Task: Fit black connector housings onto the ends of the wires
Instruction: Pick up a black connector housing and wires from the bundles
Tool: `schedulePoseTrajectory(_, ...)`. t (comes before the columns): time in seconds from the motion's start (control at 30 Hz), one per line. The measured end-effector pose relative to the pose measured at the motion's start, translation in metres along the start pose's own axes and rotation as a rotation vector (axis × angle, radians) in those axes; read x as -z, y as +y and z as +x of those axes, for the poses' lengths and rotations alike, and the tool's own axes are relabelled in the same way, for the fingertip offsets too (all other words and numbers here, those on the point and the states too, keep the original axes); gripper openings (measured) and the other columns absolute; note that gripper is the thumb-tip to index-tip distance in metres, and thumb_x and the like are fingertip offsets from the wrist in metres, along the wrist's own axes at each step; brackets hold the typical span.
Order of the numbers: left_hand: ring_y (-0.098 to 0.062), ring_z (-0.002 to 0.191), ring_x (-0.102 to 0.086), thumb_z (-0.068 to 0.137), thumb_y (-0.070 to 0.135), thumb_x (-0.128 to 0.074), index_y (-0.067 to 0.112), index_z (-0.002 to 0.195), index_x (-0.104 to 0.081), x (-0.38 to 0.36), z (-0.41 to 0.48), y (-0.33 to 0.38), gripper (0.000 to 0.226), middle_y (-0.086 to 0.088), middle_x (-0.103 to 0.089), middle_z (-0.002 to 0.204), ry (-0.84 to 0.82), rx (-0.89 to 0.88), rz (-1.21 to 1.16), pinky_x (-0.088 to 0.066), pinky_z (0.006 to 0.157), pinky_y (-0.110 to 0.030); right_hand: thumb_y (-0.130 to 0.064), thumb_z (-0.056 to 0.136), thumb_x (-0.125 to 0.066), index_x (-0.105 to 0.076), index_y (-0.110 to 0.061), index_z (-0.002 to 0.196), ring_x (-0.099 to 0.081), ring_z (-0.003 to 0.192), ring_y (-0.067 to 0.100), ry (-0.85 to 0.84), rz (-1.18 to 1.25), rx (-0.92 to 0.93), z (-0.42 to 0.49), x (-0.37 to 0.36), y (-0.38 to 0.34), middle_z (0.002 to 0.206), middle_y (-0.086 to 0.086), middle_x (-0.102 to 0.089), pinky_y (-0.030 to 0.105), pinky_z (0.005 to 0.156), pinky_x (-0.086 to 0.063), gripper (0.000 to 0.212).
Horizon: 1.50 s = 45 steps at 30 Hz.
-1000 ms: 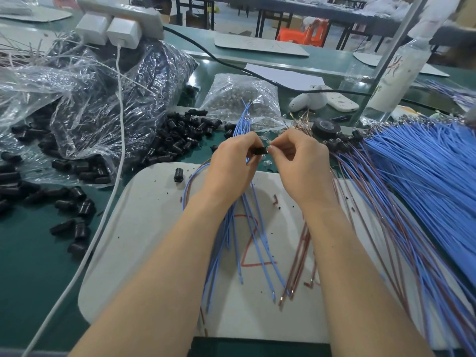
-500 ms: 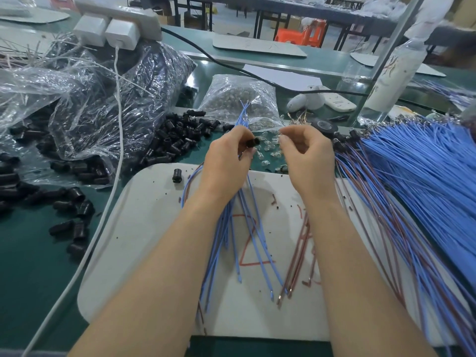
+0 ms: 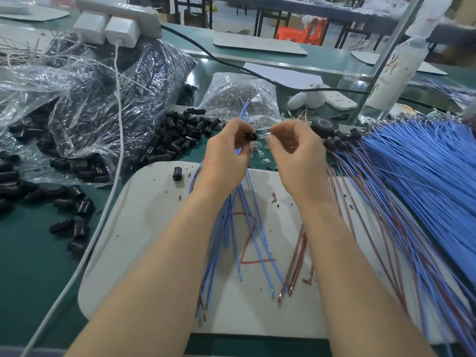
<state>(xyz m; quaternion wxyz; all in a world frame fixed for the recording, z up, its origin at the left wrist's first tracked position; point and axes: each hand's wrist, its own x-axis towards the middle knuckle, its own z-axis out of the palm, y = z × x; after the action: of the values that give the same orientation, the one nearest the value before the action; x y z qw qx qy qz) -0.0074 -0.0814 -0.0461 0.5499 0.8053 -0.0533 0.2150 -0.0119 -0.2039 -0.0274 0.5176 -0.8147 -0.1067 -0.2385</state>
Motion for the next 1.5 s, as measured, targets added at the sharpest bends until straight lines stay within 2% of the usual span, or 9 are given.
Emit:
schedulePoseTrajectory(0.33,-0.015,0.085,-0.062,0.087,-0.001,-0.054,0.011,0.097,-0.063,-0.002,-0.003,0.004,0.018,0.001,-0.066,0.087,-0.066,-0.052,0.086,-0.05,0.085,-0.031,-0.007,0.087,-0.065,-0.067,-0.008,0.092,-0.058,0.068,-0.002,0.027,-0.08,0.05,-0.001,0.0,0.001,0.076,-0.013,-0.061,0.013,0.073,-0.048,0.006)
schedulePoseTrajectory(0.5,-0.006,0.08,-0.057,0.089,0.006,-0.058,0.014,0.101,-0.063,-0.001,0.0,0.002,0.016,0.007,-0.064,0.091,0.011,-0.04,0.089,-0.047,0.08,-0.017,-0.004,0.086,-0.061,-0.065,-0.011,0.091,-0.055,0.067,-0.006,0.123,-0.084,-0.039,0.005,0.009,0.009,0.077,-0.013,-0.06,0.008,0.072,-0.044,0.009)
schedulePoseTrajectory(0.63,0.002,0.074,-0.055,0.091,0.011,-0.059,0.015,0.106,-0.063,0.001,0.002,0.003,0.016,0.016,-0.06,0.084,0.115,-0.009,0.03,-0.043,0.07,-0.008,-0.004,0.085,-0.058,-0.069,-0.012,0.093,-0.058,0.073,0.002,0.077,-0.194,-0.203,0.009,0.014,0.023,0.084,-0.003,-0.066,0.004,0.068,-0.041,0.016)
schedulePoseTrajectory(0.8,0.006,0.073,-0.054,0.093,0.015,-0.057,0.014,0.106,-0.062,0.002,0.003,0.003,0.015,0.023,-0.056,0.08,0.145,0.008,0.036,-0.041,0.067,-0.004,-0.003,0.091,-0.05,-0.068,-0.008,0.114,-0.06,0.108,0.017,-0.22,-0.384,-0.131,0.004,0.002,0.03,0.115,0.006,-0.068,0.014,0.092,-0.035,0.029)
schedulePoseTrajectory(0.9,0.006,0.074,-0.054,0.093,0.015,-0.057,0.013,0.107,-0.061,0.001,0.003,0.001,0.015,0.022,-0.057,0.081,0.14,0.018,0.033,-0.042,0.068,-0.006,-0.001,0.092,-0.048,-0.064,-0.006,0.12,-0.051,0.122,0.021,-0.235,-0.45,-0.065,0.005,0.001,0.03,0.126,0.007,-0.062,0.021,0.103,-0.03,0.033)
schedulePoseTrajectory(1.07,0.0,0.074,-0.055,0.092,0.016,-0.059,0.012,0.11,-0.061,0.0,0.004,0.0,0.019,0.013,-0.06,0.084,0.11,0.046,0.041,-0.043,0.069,-0.006,-0.008,0.092,-0.049,-0.066,-0.011,0.115,-0.055,0.111,0.029,-0.037,-0.541,-0.207,0.008,0.021,0.039,0.115,0.01,-0.066,0.034,0.097,-0.043,0.029)
schedulePoseTrajectory(1.17,-0.004,0.076,-0.056,0.091,0.016,-0.059,0.012,0.109,-0.062,0.0,0.003,0.0,0.018,0.016,-0.058,0.081,0.095,0.05,0.06,-0.042,0.069,-0.007,-0.008,0.09,-0.048,-0.067,-0.017,0.116,-0.051,0.113,0.033,-0.119,-0.63,-0.27,0.007,0.019,0.039,0.116,0.01,-0.065,0.043,0.098,-0.042,0.033)
schedulePoseTrajectory(1.37,-0.007,0.078,-0.057,0.09,0.017,-0.06,0.014,0.102,-0.064,0.0,0.002,0.001,0.012,0.013,-0.059,0.08,0.086,0.046,0.076,-0.043,0.07,-0.012,-0.005,0.089,-0.046,-0.064,-0.027,0.117,-0.05,0.116,0.027,-0.204,-0.698,-0.265,0.008,0.009,0.037,0.123,0.004,-0.059,0.041,0.1,-0.036,0.04)
schedulePoseTrajectory(1.5,0.001,0.072,-0.054,0.09,0.018,-0.06,0.018,0.099,-0.062,-0.001,0.002,0.0,0.009,0.019,-0.057,0.078,0.079,0.045,0.076,-0.041,0.067,-0.007,-0.005,0.089,-0.047,-0.066,-0.025,0.113,-0.053,0.112,0.023,-0.18,-0.643,-0.223,0.005,0.006,0.035,0.115,0.002,-0.063,0.041,0.101,-0.035,0.036)
